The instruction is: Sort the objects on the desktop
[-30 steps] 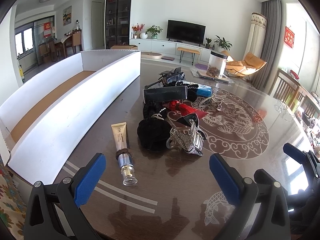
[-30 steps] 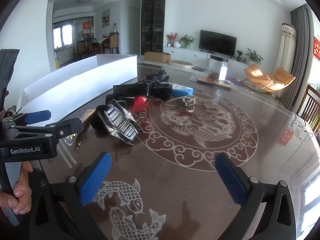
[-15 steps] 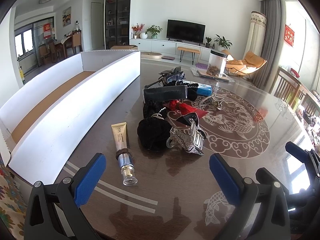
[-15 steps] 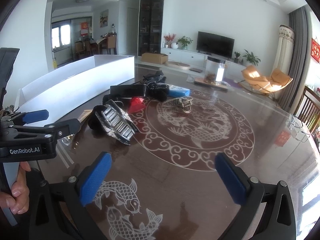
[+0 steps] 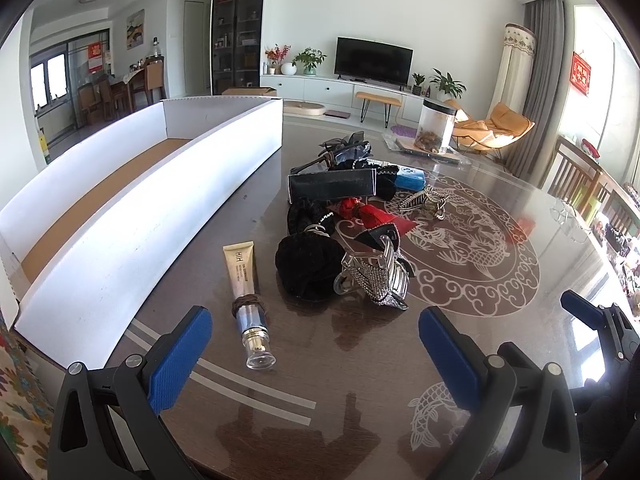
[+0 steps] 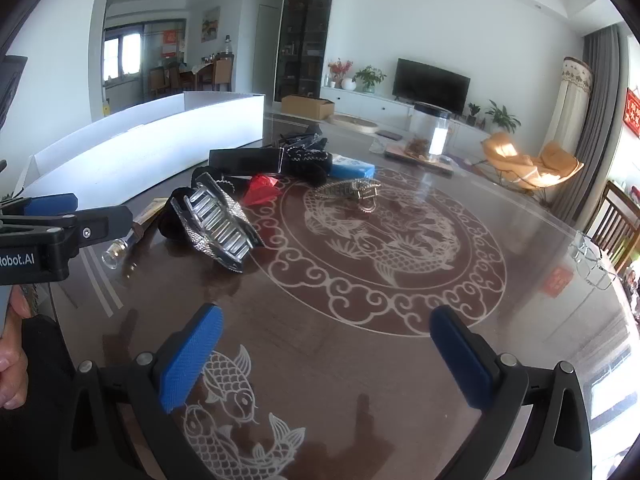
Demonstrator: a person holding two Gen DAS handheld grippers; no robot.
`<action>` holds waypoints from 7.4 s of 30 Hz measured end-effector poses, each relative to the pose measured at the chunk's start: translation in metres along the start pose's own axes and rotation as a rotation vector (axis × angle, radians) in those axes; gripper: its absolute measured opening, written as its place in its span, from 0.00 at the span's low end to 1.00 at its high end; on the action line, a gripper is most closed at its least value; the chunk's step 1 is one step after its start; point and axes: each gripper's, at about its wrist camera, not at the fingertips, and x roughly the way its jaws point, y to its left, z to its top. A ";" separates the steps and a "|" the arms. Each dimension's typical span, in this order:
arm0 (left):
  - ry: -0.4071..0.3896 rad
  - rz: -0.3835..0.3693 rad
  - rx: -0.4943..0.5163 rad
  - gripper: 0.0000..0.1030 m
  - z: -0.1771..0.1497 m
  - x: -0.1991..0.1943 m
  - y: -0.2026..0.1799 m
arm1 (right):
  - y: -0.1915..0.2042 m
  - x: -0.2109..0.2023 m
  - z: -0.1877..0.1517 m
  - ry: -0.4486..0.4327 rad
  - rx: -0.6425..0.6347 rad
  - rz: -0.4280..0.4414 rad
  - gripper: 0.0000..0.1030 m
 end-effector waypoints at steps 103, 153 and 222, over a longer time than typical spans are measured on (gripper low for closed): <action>0.022 -0.031 -0.040 1.00 0.000 0.003 0.006 | 0.003 0.022 -0.002 0.022 0.018 0.042 1.00; 0.473 0.158 -0.134 1.00 -0.002 0.089 0.034 | -0.015 0.022 -0.002 0.026 0.104 0.102 1.00; 0.118 -0.162 -0.033 0.28 0.064 -0.026 0.093 | 0.023 0.026 0.108 0.153 -0.196 0.478 0.51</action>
